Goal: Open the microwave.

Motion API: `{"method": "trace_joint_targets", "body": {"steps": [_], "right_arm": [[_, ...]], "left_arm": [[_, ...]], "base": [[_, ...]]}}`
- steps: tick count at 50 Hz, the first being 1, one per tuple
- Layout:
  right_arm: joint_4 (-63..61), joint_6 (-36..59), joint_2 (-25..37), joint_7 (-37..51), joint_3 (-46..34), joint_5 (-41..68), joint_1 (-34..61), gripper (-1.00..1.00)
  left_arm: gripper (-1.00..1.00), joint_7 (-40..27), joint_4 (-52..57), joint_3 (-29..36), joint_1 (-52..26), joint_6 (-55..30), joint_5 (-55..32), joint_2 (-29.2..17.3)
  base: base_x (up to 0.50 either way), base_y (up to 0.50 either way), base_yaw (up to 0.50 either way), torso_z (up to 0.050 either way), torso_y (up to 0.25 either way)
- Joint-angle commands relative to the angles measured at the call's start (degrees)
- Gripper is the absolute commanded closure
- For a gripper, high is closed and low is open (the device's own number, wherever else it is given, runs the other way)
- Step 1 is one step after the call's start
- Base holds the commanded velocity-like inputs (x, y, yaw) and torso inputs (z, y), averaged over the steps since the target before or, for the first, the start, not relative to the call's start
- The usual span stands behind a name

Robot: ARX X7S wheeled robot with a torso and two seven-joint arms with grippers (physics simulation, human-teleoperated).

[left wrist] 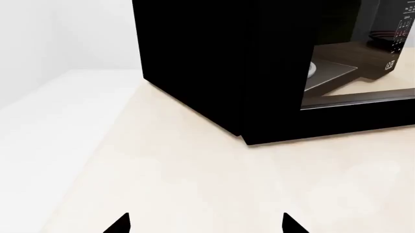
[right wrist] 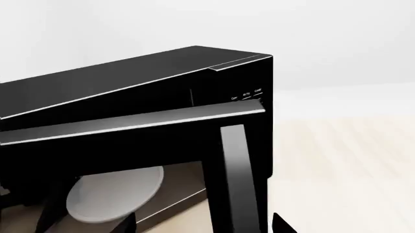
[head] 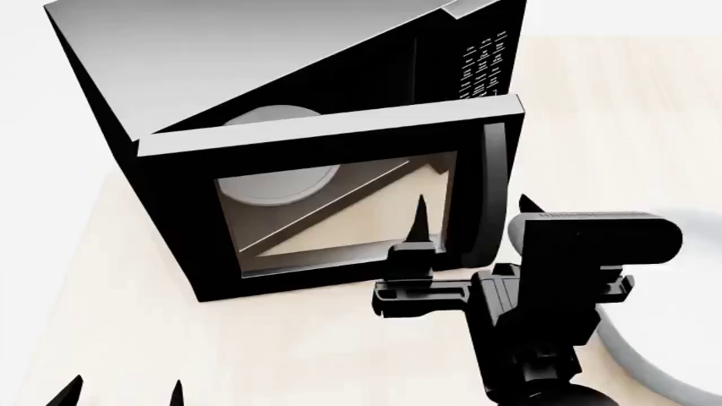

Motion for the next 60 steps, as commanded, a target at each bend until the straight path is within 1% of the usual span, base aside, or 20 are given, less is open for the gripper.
{"method": "trace_joint_targets", "body": {"steps": [1, 5, 15, 27, 35, 39, 45, 52, 55, 57, 59, 60], "right_arm": [[-0.6, 0.1, 1.3, 0.8, 2.5, 1.4, 0.3, -1.0], [-1.9, 0.8, 1.6, 1.4, 3.2, 2.2, 0.2, -1.0], [-10.1, 6.7, 3.0, 4.6, 5.7, 8.7, 2.7, -1.0], [-16.1, 11.9, 4.1, 8.4, 8.1, 15.4, 5.5, -1.0], [-20.2, 17.7, 5.2, 13.2, 9.7, 21.9, 11.3, -1.0], [-20.9, 21.0, 5.4, 16.2, 10.2, 25.7, 15.8, -1.0], [-18.3, 27.1, 5.2, 21.8, 9.4, 30.3, 25.3, -1.0], [-13.2, 33.0, 4.3, 25.7, 6.9, 33.5, 35.2, -1.0], [-8.6, 34.9, 3.2, 26.1, 6.3, 35.2, 40.5, -1.0], [-3.3, 36.3, 2.3, 25.3, 5.2, 35.6, 44.3, -1.0], [-1.5, 36.4, 2.6, 23.3, 2.4, 33.1, 46.6, -1.0], [3.0, 37.0, 1.7, 22.4, 1.4, 32.6, 49.0, -1.0]], "left_arm": [[-1.0, -0.3, -0.3, 0.3, 0.3, -0.4, 0.0, -0.2], [-1.0, -0.4, -0.4, 0.4, 0.2, -0.4, 0.0, -0.2], [-1.0, -0.5, -0.1, 0.5, 0.4, -0.5, -0.2, -0.4], [-1.0, -0.6, -0.8, 0.7, -0.2, -0.5, -0.6, -0.4], [-1.0, -0.5, -1.2, 0.7, -0.5, -0.5, -0.9, -0.4], [-1.0, -0.6, -1.0, 0.8, -0.4, -0.6, -0.9, -0.5], [-1.0, -0.7, -0.7, 1.0, -0.3, -0.5, -0.9, -0.6], [-1.0, -0.7, -0.9, 1.1, -0.4, -0.3, -1.0, -0.7], [-1.0, -0.8, -0.5, 1.1, -0.1, -0.3, -1.0, -0.8], [-1.0, -0.8, -0.6, 1.2, -0.2, -0.3, -1.0, -0.8], [-1.0, -0.9, -0.4, 1.2, -0.1, -0.3, -1.1, -0.9], [-1.0, -0.9, -0.3, 1.2, 0.0, -0.3, -1.1, -0.9]], "base": [[0.0, 0.0, 0.0, 0.0, 0.0], [0.0, 0.0, 0.0, 0.0, 0.0], [0.0, 0.0, 0.0, 0.0, 0.0], [0.0, 0.0, 0.0, 0.0, 0.0], [0.0, 0.0, 0.0, 0.0, 0.0], [0.0, 0.0, 0.0, 0.0, 0.0], [0.0, 0.0, 0.0, 0.0, 0.0], [0.0, 0.0, 0.0, 0.0, 0.0], [0.0, 0.0, 0.0, 0.0, 0.0], [0.0, 0.0, 0.0, 0.0, 0.0], [0.0, 0.0, 0.0, 0.0, 0.0], [0.0, 0.0, 0.0, 0.0, 0.0]]}}
